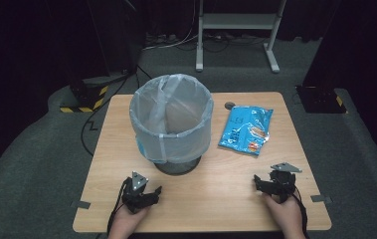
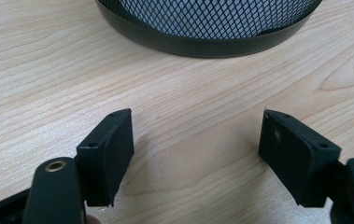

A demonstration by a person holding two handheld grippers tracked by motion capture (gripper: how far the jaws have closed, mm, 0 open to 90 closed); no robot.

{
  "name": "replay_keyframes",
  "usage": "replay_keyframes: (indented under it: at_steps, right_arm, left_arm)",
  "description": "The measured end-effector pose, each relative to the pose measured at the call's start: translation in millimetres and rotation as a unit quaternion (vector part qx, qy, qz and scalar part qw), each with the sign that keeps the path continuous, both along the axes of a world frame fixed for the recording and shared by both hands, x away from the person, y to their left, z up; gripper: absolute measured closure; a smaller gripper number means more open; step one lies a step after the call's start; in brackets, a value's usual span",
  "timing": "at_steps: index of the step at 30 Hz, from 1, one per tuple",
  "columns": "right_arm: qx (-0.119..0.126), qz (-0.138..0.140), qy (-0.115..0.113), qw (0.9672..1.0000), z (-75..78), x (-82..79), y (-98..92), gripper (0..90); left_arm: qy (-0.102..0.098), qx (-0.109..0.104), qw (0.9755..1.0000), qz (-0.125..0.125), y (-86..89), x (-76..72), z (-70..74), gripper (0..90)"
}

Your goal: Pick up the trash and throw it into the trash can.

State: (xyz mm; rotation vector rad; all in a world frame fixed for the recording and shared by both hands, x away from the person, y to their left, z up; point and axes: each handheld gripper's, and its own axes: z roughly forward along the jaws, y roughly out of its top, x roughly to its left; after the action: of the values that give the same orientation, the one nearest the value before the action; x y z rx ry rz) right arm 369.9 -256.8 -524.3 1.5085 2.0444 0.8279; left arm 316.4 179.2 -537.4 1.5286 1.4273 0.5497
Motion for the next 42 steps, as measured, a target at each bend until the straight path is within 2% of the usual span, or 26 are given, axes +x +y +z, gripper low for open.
replay_keyframes:
  at_steps: [4, 7, 10, 11, 12, 13, 15, 18, 19, 21, 23, 24, 25, 26, 27, 28, 30, 31, 32, 35, 40, 42]
  right_arm:
    - [0.0, 0.001, 0.0, 1.0, 0.0, -0.2, -0.1, 10.8]
    - [0.001, 0.011, -0.002, 0.9999, -0.2, -1.2, -0.4, 11.7]
    - [0.001, 0.017, -0.005, 0.9998, 0.2, -2.7, -0.3, 16.6]
    - [0.003, 0.026, -0.008, 0.9996, 0.5, -3.9, -0.2, 20.0]
    - [0.004, 0.041, -0.014, 0.999, 1.3, -7.1, 0.1, 32.6]
    - [0.004, 0.041, -0.014, 0.999, 1.3, -7.1, 0.1, 32.6]
    - [-0.005, 0.068, -0.028, 0.9973, 2.5, -10.5, 2.8, 41.8]
    - [-0.006, 0.086, -0.047, 0.9952, 9.6, -7.5, 7.9, 46.9]
    - [-0.016, 0.1, -0.071, 0.9924, 18.9, -1.3, 13.3, 51.2]
    - [-0.023, 0.102, -0.078, 0.9915, 22.0, 2.5, 15.8, 51.3]
    - [-0.044, 0.118, -0.083, 0.9886, 32.3, 25.1, 28.0, 52.7]
    - [-0.044, 0.118, -0.083, 0.9886, 32.3, 25.1, 28.0, 52.7]
    - [-0.054, 0.123, -0.086, 0.9871, 34.3, 31.3, 33.0, 54.3]
    - [-0.073, 0.133, -0.089, 0.9843, 35.6, 43.6, 42.6, 58.4]
    - [-0.073, 0.133, -0.089, 0.9843, 35.6, 43.6, 42.6, 58.4]
    - [-0.076, 0.136, -0.085, 0.9842, 35.0, 50.3, 45.9, 59.5]
    - [-0.076, 0.128, -0.063, 0.9868, 30.0, 67.9, 50.2, 63.0]
    - [-0.076, 0.128, -0.063, 0.9868, 30.0, 67.9, 50.2, 63.0]
    - [-0.072, 0.126, -0.05, 0.9882, 25.0, 76.8, 49.6, 64.7]
    - [-0.068, 0.127, -0.037, 0.9888, 20.1, 82.9, 48.4, 65.2]
    - [-0.065, 0.127, -0.035, 0.9892, 17.4, 85.7, 45.9, 65.0]
    - [-0.059, 0.125, -0.027, 0.99, 15.3, 87.5, 44.6, 64.4]
  left_arm:
    - [0.0, 0.0, 1.0, 0.0, 0.0, 0.0, 0.0, 26.6]
    - [0.0, 0.0, 1.0, 0.0, -0.1, 0.0, 0.0, 26.6]
    - [0.0, 0.0, 1.0, 0.0, 0.0, 0.0, 0.0, 26.6]
    - [0.0, 0.0, 1.0, 0.0, 0.0, 0.1, 0.0, 26.6]
    - [0.0, -0.001, 1.0, 0.0, -0.1, 0.3, 0.0, 26.5]
    - [-0.003, -0.005, 1.0, 0.004, -1.1, 0.7, -0.1, 26.5]
    - [0.003, 0.004, 1.0, -0.003, 0.5, 0.3, 0.4, 26.5]
    - [0.002, -0.001, 1.0, -0.001, -0.5, 1.0, 0.2, 26.6]
    - [0.002, -0.003, 1.0, -0.003, -0.4, 1.4, 0.3, 26.6]
    - [0.001, -0.006, 1.0, -0.002, -0.6, 1.5, 0.1, 26.6]
    - [0.002, -0.006, 1.0, -0.004, -0.2, 1.4, 0.2, 26.1]
    - [0.002, -0.007, 1.0, -0.004, -0.1, 1.3, 0.2, 26.1]
    - [0.002, -0.007, 1.0, -0.004, -0.1, 1.3, 0.3, 26.1]
    - [0.002, -0.007, 1.0, -0.005, 0.0, 1.3, 0.3, 26.0]
    - [0.003, -0.005, 1.0, -0.005, 0.4, 1.1, 0.4, 26.0]
    - [0.007, 0.0, 0.9999, -0.01, 1.5, 0.6, 0.6, 25.9]
    - [0.007, 0.0, 0.9999, -0.012, 1.6, 0.5, 0.6, 25.9]
    - [0.003, -0.007, 0.9999, -0.007, 0.5, 0.8, 0.4, 25.9]
    - [0.001, -0.008, 0.9999, -0.006, 0.1, 0.9, 0.3, 25.9]
    - [0.001, -0.007, 1.0, -0.007, -0.1, 0.8, 0.2, 25.8]
    - [0.001, -0.002, 0.9999, -0.01, 0.1, 0.4, 0.2, 25.9]
    - [0.001, -0.001, 1.0, -0.01, -0.2, 0.2, 0.1, 26.0]
